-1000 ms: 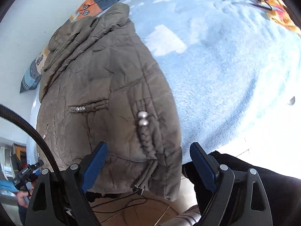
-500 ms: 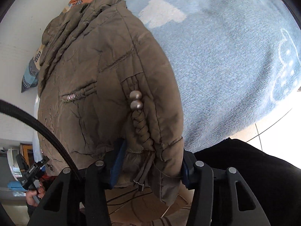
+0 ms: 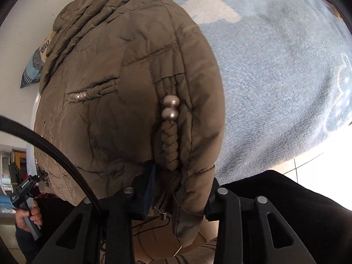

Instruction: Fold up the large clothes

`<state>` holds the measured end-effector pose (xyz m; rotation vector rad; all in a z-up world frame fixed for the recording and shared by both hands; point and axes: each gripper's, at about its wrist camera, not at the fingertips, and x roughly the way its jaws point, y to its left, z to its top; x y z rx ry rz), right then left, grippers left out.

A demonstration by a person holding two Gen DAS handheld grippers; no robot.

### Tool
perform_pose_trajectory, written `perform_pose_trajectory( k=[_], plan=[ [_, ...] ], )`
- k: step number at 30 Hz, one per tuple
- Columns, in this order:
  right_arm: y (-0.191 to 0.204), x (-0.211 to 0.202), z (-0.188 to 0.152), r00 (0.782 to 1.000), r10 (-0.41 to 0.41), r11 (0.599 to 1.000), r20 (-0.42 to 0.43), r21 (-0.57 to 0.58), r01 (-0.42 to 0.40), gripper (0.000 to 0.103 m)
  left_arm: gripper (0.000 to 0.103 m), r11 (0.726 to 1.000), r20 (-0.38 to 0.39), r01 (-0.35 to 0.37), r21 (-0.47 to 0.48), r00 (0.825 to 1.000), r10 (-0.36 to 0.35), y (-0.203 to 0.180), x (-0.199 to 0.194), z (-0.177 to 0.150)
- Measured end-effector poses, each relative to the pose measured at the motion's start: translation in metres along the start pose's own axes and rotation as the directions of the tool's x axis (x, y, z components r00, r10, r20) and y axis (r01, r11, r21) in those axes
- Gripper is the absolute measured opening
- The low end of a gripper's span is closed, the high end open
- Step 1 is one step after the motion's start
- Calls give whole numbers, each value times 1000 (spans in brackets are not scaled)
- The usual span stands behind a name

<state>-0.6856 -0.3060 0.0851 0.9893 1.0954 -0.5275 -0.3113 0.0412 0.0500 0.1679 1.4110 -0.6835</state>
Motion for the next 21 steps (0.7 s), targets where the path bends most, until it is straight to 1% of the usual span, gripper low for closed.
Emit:
perform_pose_trajectory(
  k=[1,2,4,8,10,14,18,19,20,21],
  plan=[
    [6,-4,-2,1000,0,1000,20,-31,1,22,63,1000,10,-11,23,1000,10,-5,-2,-3],
    [12,-7,-3,999,-4,998,37,-59,7,20,61,999,20,-22,43,1000,21,-9,-4,-4],
    [20,-8,-5,998,-15,995,53,-102,20,20,60,997,27,-37,67,999,35,-13,-3,-6],
    [16,0,0,999,-22,996,36,-82,24,20,60,998,17,-30,51,999,29,-11,3,-3],
    [19,5,2,999,-33,996,30,-85,36,21,62,998,16,-31,47,999,30,-7,8,-3],
    [25,13,6,998,-52,994,24,-97,54,25,72,998,28,-53,40,998,52,-5,13,3],
    [27,14,7,998,-54,994,24,-99,56,25,72,997,37,-62,41,997,60,-2,11,0],
    [27,14,7,998,-50,994,24,-92,52,26,71,997,41,-64,43,997,62,-2,10,-2],
    [27,13,7,999,-45,995,28,-87,48,24,65,997,48,-65,49,997,62,-3,7,-3],
    [25,11,6,999,-39,996,34,-81,41,23,62,995,58,-71,65,996,67,-6,3,-6]
  ],
)
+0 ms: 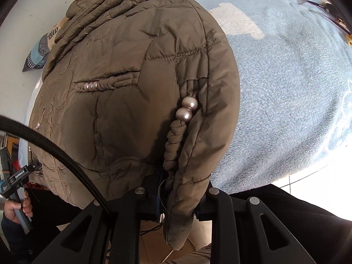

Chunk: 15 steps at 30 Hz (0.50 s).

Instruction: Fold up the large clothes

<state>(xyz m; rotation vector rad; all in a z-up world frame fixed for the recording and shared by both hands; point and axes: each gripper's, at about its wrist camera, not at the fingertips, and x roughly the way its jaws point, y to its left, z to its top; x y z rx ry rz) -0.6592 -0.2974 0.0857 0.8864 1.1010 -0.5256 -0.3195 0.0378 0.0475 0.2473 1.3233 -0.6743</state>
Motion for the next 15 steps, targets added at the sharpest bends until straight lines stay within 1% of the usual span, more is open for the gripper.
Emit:
perform_pose_trajectory(
  k=[2,3,4,5,7,10,12,13,15],
  plan=[
    [-6,-8,-6,1000,12,1000,16,5,-12,20,49,999,28,-17,31,999,16,-11,-8,-7],
    [-9,-14,-10,1000,17,1000,27,1,-17,19,46,999,52,-23,49,998,21,-14,-14,-9],
    [-10,-19,-12,999,18,1000,34,-3,-18,18,36,998,71,-27,58,997,22,-16,-19,-11],
    [-9,-23,-13,999,24,1000,46,-3,-24,17,29,998,98,-28,64,995,22,-18,-26,-12],
    [-9,-34,-16,996,48,999,71,-2,-48,16,27,998,136,-4,68,991,-5,-19,-38,-16],
    [-11,-53,-20,985,118,993,123,-4,-119,16,24,996,187,53,78,980,-67,-18,-54,-21],
    [-10,-69,-23,966,190,982,177,-29,-188,16,23,992,222,84,96,970,-104,-20,-64,-22],
    [-8,-76,-24,954,219,976,203,-46,-214,15,23,990,232,89,107,966,-112,-21,-67,-22],
    [-3,-89,-25,941,238,971,240,-83,-225,15,22,988,253,90,126,960,-120,-26,-71,-17]
  ],
)
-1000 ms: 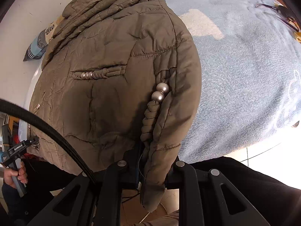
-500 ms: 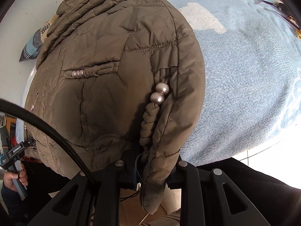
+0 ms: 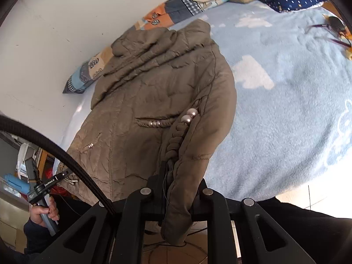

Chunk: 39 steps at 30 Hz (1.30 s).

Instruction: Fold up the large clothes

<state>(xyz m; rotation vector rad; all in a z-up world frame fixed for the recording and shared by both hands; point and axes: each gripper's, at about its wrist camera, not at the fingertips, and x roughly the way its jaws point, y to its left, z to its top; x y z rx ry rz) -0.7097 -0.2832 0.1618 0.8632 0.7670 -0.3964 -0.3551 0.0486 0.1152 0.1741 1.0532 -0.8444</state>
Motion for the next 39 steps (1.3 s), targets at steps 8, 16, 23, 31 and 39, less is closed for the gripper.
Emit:
perform_pose_trajectory(
  k=[8,16,23,31,39],
  plan=[
    [14,-31,16,990,86,995,113,-69,-79,15,21,999,101,45,25,994,-48,-5,-30,20],
    [32,-59,50,973,127,987,192,-127,-103,15,21,996,176,94,8,980,-93,-5,-57,51],
    [48,-69,89,953,158,981,258,-154,-121,15,21,997,247,81,13,966,-82,-7,-70,93],
    [58,-65,147,922,183,980,340,-131,-146,15,21,998,318,67,-12,946,-60,-6,-72,149],
    [68,-41,226,893,182,983,411,-92,-158,15,21,992,376,85,-88,925,-46,0,-50,218]
  ],
)
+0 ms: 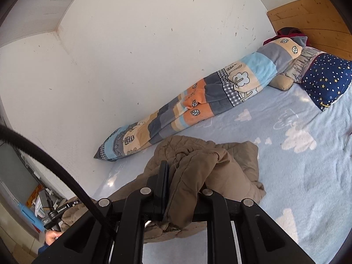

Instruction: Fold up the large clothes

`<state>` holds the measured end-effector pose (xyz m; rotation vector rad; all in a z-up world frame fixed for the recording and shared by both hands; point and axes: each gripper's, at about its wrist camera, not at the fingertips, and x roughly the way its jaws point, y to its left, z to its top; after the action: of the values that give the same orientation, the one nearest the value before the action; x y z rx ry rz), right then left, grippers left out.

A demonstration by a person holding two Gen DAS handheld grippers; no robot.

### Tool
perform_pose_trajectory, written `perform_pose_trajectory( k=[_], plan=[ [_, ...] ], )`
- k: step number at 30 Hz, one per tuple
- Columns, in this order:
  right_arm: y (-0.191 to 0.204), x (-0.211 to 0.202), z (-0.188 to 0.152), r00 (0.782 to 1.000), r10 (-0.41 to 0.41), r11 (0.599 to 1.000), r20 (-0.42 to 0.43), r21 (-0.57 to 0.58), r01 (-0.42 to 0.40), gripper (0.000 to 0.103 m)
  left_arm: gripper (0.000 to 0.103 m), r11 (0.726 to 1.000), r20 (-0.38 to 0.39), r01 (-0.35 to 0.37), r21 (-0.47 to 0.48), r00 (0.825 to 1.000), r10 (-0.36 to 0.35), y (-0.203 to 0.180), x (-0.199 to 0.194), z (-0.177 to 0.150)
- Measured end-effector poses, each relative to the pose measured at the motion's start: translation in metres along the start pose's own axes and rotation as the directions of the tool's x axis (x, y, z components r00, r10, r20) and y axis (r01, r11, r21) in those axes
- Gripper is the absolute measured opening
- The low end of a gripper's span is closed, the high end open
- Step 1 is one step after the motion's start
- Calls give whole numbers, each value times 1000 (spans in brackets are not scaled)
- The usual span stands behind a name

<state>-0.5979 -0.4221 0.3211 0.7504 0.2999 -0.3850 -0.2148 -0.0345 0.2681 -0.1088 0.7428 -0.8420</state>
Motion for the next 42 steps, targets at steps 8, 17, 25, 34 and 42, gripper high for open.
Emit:
perform_pose_trajectory(
  k=[8,17,25,34,42],
  plan=[
    [-18,82,47,997,-58,997,53,46,55,15,21,996,34,-38,-86,999,41,2,80,46],
    [-78,165,55,985,-172,976,24,144,166,15,24,990,-11,-108,-92,994,108,9,183,67],
    [-94,197,46,974,-227,959,-24,168,228,17,30,987,-76,-113,-113,992,105,30,228,55],
    [-104,190,50,992,-120,955,-26,271,122,44,78,977,82,-118,-178,988,134,45,183,75],
    [-79,165,64,994,-98,972,51,220,84,66,78,993,67,-91,-69,993,96,7,179,74]
  ],
)
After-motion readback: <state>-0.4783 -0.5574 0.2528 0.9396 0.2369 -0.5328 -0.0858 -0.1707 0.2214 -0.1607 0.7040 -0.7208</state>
